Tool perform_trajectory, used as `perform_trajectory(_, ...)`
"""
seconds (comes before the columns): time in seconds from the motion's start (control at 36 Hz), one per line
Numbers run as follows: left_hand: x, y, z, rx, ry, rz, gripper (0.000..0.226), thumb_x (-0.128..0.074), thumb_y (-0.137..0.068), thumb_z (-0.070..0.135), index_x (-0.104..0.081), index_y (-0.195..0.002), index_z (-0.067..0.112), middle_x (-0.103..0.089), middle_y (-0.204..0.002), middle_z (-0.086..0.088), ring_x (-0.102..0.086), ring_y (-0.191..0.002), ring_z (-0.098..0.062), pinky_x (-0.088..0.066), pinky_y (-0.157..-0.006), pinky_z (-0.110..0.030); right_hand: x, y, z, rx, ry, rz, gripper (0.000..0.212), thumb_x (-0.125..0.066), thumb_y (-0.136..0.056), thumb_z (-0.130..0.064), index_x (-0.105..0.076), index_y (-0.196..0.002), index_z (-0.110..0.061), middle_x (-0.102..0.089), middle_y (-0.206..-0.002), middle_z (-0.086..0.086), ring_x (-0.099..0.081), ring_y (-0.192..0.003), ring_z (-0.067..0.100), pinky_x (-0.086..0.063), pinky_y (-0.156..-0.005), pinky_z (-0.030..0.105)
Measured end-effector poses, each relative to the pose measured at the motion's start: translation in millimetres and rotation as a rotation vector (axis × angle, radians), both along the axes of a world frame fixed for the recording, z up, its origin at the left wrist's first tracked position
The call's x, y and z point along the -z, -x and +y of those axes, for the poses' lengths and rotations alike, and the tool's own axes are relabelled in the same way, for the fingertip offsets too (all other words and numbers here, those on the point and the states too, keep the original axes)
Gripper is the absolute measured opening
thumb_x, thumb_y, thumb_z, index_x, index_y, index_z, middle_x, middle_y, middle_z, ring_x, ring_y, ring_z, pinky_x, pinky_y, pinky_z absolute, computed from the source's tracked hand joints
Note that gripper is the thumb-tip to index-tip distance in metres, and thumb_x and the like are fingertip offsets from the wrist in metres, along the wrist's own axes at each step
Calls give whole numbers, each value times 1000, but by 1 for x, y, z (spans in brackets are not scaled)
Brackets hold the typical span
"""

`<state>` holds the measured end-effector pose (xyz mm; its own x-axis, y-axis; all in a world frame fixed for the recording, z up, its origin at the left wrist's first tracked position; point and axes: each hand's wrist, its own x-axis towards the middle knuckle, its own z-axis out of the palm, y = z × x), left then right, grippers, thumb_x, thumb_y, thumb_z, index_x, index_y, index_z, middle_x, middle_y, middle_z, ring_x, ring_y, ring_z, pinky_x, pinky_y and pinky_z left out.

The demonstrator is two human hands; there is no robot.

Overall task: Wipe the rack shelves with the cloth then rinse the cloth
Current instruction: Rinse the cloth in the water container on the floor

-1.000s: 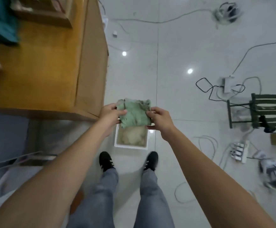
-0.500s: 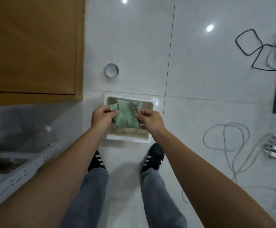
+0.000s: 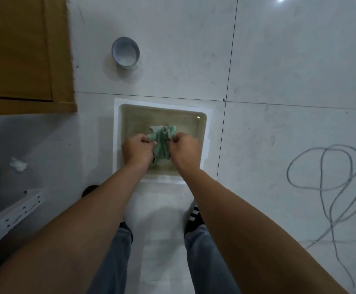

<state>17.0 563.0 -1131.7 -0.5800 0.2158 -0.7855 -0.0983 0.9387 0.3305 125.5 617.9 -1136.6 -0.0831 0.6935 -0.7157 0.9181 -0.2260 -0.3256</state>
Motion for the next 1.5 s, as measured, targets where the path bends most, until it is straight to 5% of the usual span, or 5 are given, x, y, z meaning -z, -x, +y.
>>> perform_trajectory(0.22,38,-16,8,-15,39,33,35,-80,-80,8,-58,-55,19,-64,-62,-1,-72,-71,-33,-63,-68,-46,32,8,-10,-62,11,-84,16,-59,-89,-19,-63,-73,-16,-54,-64,0,-49,-53,17,-34,-49,21)
perform_trajectory(0.5,51,-3,5,216,41,152,2,-69,-93,13,-68,-91,11,-69,-96,-9,-61,-86,-27,-43,-71,-30,44,-8,-6,-174,-73,-141,24,-60,-93,-30,-62,-109,-12,-66,-99,8,-64,-83,32,-45,-65,29)
perform_trajectory(0.97,46,14,-53,1582,-293,363,40,-32,-85,5,-68,-102,0,-66,-111,-23,-62,-106,-40,-52,-95,-48,61,-51,-43,-891,-369,116,17,-56,-88,-20,-65,-101,-13,-62,-105,6,-57,-91,30,-45,-77,38)
perform_trajectory(1.22,50,13,-41,1548,-240,405,49,-72,-76,3,-63,-124,-2,-64,-124,-26,-61,-116,-41,-48,-105,-46,68,-36,-41,-776,-182,175,39,-46,-95,-24,-55,-131,-11,-51,-135,8,-48,-117,30,-55,-81,44)
perform_trajectory(1.5,58,19,-46,1712,-170,486,59,-24,-101,12,-17,-158,0,-7,-168,-22,-9,-157,-34,-8,-128,-43,69,-34,-34,-868,-124,198,49,-50,-94,-23,-47,-142,-16,-45,-142,8,-44,-122,30,-50,-91,43)
